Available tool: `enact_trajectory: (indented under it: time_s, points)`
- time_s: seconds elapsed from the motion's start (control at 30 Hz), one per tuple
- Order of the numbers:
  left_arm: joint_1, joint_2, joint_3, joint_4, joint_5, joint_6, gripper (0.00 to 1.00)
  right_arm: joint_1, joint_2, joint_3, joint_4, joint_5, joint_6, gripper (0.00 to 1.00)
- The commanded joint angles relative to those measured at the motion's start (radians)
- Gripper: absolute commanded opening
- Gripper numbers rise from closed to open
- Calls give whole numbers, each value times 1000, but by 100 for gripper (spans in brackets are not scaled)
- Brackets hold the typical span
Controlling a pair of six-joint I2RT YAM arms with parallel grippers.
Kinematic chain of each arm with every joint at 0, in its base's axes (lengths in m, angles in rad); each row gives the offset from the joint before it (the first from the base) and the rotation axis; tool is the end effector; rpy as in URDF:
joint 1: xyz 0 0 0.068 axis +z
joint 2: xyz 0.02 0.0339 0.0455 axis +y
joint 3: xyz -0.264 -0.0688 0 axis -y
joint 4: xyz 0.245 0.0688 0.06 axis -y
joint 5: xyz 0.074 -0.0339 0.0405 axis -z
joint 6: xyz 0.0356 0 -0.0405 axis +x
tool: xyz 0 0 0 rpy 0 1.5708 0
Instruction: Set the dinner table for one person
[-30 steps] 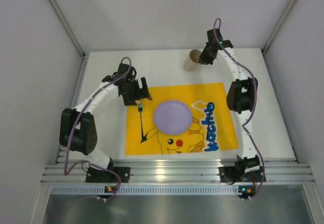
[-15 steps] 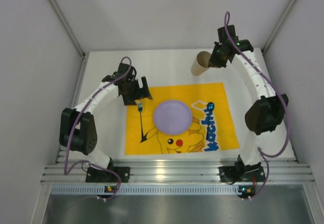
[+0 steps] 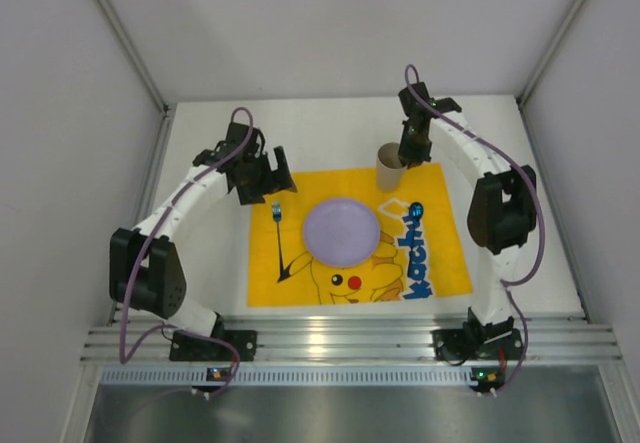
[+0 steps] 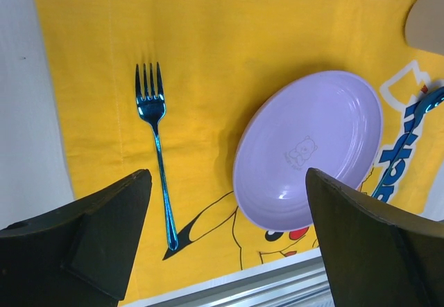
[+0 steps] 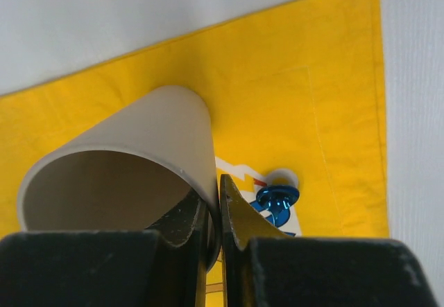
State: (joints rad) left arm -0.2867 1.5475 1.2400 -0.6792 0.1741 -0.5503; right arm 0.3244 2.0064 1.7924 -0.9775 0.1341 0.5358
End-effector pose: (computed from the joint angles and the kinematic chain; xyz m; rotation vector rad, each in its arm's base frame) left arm 0.3106 -0.0980 0.2695 -0.2769 2.6134 -0.5305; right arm 0.4034 0.1306 0.2579 0.3244 2.7224 0.0521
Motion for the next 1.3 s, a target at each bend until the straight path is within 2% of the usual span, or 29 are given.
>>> enact_trajectory:
  time_s: [0.0, 0.1, 0.17, 0.2, 0.47, 0.5, 0.57, 0.6, 0.67, 0.7, 0.73, 0.8, 0.9, 0.97, 1.03, 1.07, 1.1, 1.13, 1.17, 1.2, 1.27]
  points:
    - [0, -61, 24, -25, -28, 12, 98, 8, 21, 110, -41, 81, -16, 0]
    - [1, -76, 16, -29, -41, 10, 98, 11, 38, 114, -63, 73, -16, 1]
    - [1, -78, 13, -29, -44, 9, 98, 16, 43, 107, -67, 64, -19, 12]
    - [1, -81, 13, -29, -44, 7, 98, 24, 43, 105, -66, 62, -22, 22]
    - [3, -69, 19, -23, -30, 0, 98, 47, 14, 113, -87, 64, -33, 46]
    - [3, -70, 19, -23, -28, -2, 98, 47, 8, 116, -92, 67, -34, 53]
    - [3, -67, 24, -23, -30, -2, 98, 47, -12, 139, -102, 75, -37, 58]
    - [3, -66, 26, -23, -30, -2, 98, 48, -23, 151, -105, 79, -39, 66]
    - [1, -61, 29, -26, -31, 0, 98, 47, -61, 196, -115, 96, -53, 75]
    - [3, -61, 30, -28, -33, 0, 98, 47, -76, 212, -119, 122, -57, 88]
    - [1, -58, 30, -29, -31, 0, 98, 47, -110, 241, -124, 131, -72, 94]
    - [3, -55, 30, -31, -31, 0, 98, 47, -150, 271, -128, 165, -97, 100]
    - [1, -70, 38, -45, -82, -8, 98, 48, -253, 275, -113, 135, -149, 100]
    - [1, -96, 35, -34, -148, -4, 98, 51, -386, 216, -34, 72, -186, 100]
    - [3, -135, 23, -16, -169, 0, 98, 65, -513, 40, 108, -65, -249, 100]
    - [3, -148, 13, -5, -229, -5, 98, 70, -660, -49, 162, -83, -237, 100]
    - [3, -168, 4, 21, -246, -11, 98, 73, -737, -256, 221, -105, -202, 100]
    - [3, -176, -14, 27, -266, -23, 98, 71, -877, -348, 268, -105, -188, 100]
    - [4, -182, -19, 33, -290, -26, 98, 71, -943, -435, 273, -103, -181, 100]
    - [4, -193, -25, 32, -300, -30, 98, 73, -1006, -599, 273, -100, -160, 100]
    - [6, -207, -34, 21, -346, -27, 98, 71, -1173, -727, 235, -116, -137, 100]
